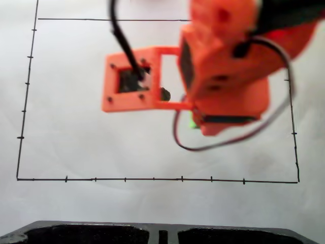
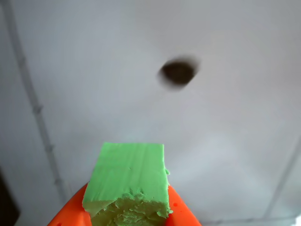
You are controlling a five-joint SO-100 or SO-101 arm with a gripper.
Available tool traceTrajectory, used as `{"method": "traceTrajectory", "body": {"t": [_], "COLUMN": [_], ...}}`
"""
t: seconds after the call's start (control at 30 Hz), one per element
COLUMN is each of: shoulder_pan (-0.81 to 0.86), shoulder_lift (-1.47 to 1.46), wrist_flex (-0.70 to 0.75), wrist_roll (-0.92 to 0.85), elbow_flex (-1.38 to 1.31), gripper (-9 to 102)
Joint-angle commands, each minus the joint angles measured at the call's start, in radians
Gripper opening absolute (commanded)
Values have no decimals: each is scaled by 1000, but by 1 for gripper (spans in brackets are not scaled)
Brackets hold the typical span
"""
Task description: Grasp the colored block, Place it on the black dot, and then return the arm to the default position.
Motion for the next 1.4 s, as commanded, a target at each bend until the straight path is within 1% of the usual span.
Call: {"method": "traceTrajectory", "body": {"t": [0.0,0.13,0.3,0.53,0.77,0.97,1.37], "shoulder_pan": [34,71,130,202,206,176,184], "shoulder_lift": [110,189,255,258,224,206,156], "wrist_flex": [-15,-25,-74,-133,-144,-138,-235], "wrist_roll": [-52,-147,-255,-334,-311,-227,-210], "elbow_flex": [72,179,327,414,405,396,425], "gripper": [11,11,11,11,12,12,13]}}
